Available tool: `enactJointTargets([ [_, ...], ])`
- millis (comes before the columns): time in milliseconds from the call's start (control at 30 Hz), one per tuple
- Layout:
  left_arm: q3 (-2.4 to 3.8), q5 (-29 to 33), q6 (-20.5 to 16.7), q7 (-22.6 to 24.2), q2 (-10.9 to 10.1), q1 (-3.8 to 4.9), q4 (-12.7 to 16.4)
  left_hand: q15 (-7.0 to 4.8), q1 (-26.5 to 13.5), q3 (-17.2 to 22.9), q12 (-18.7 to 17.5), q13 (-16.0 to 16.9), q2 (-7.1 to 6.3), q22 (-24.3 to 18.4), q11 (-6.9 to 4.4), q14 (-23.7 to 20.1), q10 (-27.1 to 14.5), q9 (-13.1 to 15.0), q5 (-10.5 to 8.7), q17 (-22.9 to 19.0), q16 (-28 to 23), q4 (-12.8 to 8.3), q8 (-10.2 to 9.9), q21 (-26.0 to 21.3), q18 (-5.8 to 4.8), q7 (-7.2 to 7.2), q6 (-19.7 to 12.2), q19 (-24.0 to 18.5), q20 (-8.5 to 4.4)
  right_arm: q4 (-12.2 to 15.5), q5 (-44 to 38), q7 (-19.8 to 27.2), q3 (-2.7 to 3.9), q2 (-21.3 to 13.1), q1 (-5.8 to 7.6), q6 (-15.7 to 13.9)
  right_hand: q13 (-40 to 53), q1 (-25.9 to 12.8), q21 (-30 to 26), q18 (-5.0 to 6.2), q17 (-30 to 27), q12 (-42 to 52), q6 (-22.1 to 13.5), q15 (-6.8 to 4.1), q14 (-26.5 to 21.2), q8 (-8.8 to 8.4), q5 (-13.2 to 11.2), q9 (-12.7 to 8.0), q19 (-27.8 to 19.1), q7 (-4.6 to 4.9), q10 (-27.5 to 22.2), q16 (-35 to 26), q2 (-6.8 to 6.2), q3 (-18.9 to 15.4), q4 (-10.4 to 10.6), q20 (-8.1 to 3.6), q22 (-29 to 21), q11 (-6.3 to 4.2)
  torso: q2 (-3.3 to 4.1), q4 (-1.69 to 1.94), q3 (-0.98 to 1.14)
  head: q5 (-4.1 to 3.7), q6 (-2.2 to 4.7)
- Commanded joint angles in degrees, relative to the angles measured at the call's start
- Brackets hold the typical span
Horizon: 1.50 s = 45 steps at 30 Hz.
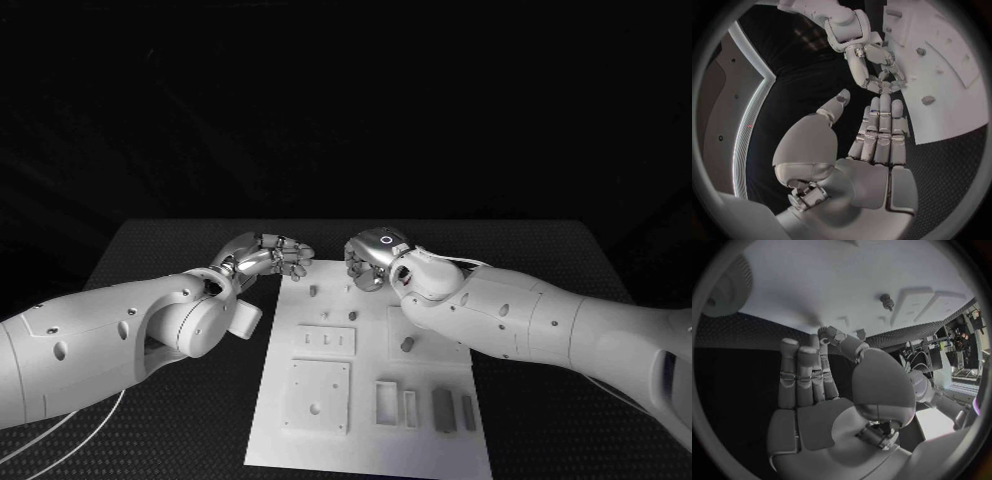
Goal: Assemble the parts on the task board
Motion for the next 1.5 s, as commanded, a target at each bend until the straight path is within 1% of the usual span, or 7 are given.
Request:
enactJointTargets([
  [33, 0.06, -0.13, 0.81, 0.37, 0.05, 0.09, 0.14, 0.17, -0.71, 0.41, -0.33, 0.07, 0.05, 1.08, 0.03, 0.24, -0.17, 0.09, -0.29, 0.10, -0.26, -0.04, -0.12, 0.28, 0.67, 0.10, -0.41, -0.51, -0.05, 0.25, -0.61, 0.08, -0.30, -0.11, -0.39, 2.43, 0.14, -0.15, 0.28, 2.71, -0.07, -0.01, 0.17, -0.93, -1.52, -0.35, 0.16, 0.10, -0.33, 0.41, 0.81, 0.18, 0.02, 0.35, 0.03, -0.14, 1.16, -0.08, 0.03, 0.04, -0.01, -0.06, 0.00],
  [333, 0.06, -0.13, 0.80, 0.35, 0.05, 0.09, 0.09, 0.18, -0.73, 0.42, -0.33, 0.08, 0.05, 1.08, 0.03, 0.23, -0.18, 0.10, -0.29, 0.12, -0.28, -0.04, -0.12, 0.29, 0.67, 0.10, -0.42, -0.52, -0.05, -0.25, 0.86, 0.35, -0.35, 0.21, -0.39, 2.41, 0.18, -0.14, 0.31, 2.71, -0.08, -0.01, 0.20, -0.93, -1.52, -0.35, 0.17, 0.12, -0.33, 0.40, 0.82, 0.18, 0.02, 0.35, 0.03, -0.14, 1.16, -0.09, 0.05, 0.00, 0.00, -0.05, 0.04],
  [600, 0.08, -0.12, 0.85, 0.22, -0.05, 0.10, 0.09, 0.19, -0.80, 0.44, -0.37, 0.07, 0.03, 1.07, 0.07, 0.21, -0.23, 0.10, -0.29, 0.15, -0.31, -0.03, -0.15, 0.30, 0.66, 0.12, -0.48, -0.54, -0.04, -0.73, 2.64, 0.65, -0.56, 0.43, -0.39, 1.03, -2.31, -0.61, 0.39, 2.71, -0.50, -4.31, -9.70, 3.01, -2.29, -5.98, 0.05, -1.96, -1.83, 4.46, -10.67, 0.19, -4.55, -0.50, 0.80, -0.02, 1.10, 4.05, 0.09, 0.07, -0.01, -0.08, 0.00],
  [833, 0.09, -0.02, 0.89, 0.19, -0.13, 0.11, 0.02, 0.21, -0.93, 0.46, -0.47, 0.04, -0.11, 1.06, 0.27, 0.16, -0.43, 0.08, -0.29, 0.22, -0.39, -0.03, -0.29, 0.32, 0.66, 0.22, -0.73, -0.61, -0.03, -0.29, 3.12, 0.18, -0.56, -0.28, -0.38, -1.46, -3.83, 0.37, 0.41, 2.71, -0.67, -4.09, -12.45, 4.29, -3.28, -7.00, 0.10, -2.31, -3.16, 4.43, -14.40, 0.42, -6.16, -0.90, 1.18, 0.49, 1.21, 5.30, 0.03, 0.03, -0.05, -0.05, -0.10],
  [1133, 0.10, 0.01, 0.81, 0.23, -0.42, 0.16, 0.05, 0.22, -0.92, 0.50, -0.49, 0.04, -0.15, 1.06, 0.28, 0.13, -0.49, 0.08, -0.29, 0.25, -0.42, -0.06, -0.32, 0.32, 0.66, 0.25, -0.78, -0.64, -0.02, 3.49, 4.55, 1.00, -0.45, -3.13, 0.08, -4.55, -4.35, 1.10, 1.08, 2.71, -0.55, -3.70, -12.23, 4.28, -3.70, -6.49, 0.12, -2.04, -3.48, 4.64, -14.19, 1.30, -6.38, -0.73, 1.60, 0.58, 1.30, 5.28, 0.05, -0.16, 0.06, -0.02, 0.31],
  [1433, 0.14, -0.06, 0.80, 0.49, -1.24, 0.28, -0.36, 0.22, -0.89, 0.54, -0.48, 0.04, -0.15, 1.06, 0.27, 0.13, -0.49, 0.09, -0.29, 0.28, -0.44, -0.09, -0.32, 0.33, 0.67, 0.24, -0.78, -0.66, -0.02, 11.83, 6.87, 3.21, 1.69, -11.90, 2.82, -3.23, -3.79, 0.31, 2.22, 2.71, -0.76, -2.03, -10.44, 3.17, -3.17, -5.21, 0.12, -1.52, -2.98, 4.63, -10.12, 2.28, -6.50, -0.97, 3.02, 0.53, 1.26, 4.07, 0.00, -0.58, 0.13, -0.63, 1.38],
  [1500, 0.14, -0.07, 0.77, 0.64, -1.25, 0.29, -0.62, 0.21, -0.84, 0.62, 1.24, 0.85, -0.10, 1.07, -0.77, 0.19, 2.54, 0.17, -0.28, 0.37, -0.43, -0.10, -0.21, 0.37, 0.65, 0.20, -0.61, -0.72, -0.01, 13.07, 7.72, 3.79, 1.88, -13.87, 3.11, -2.78, -2.28, -1.18, 2.55, 2.67, -0.64, 0.50, -9.71, 1.86, -3.26, -4.78, 0.15, -1.33, -2.89, 4.58, -5.76, 2.54, -6.55, -2.29, 3.53, 0.53, 1.31, 2.69, -0.05, -0.86, 0.22, -0.49, 1.63],
])
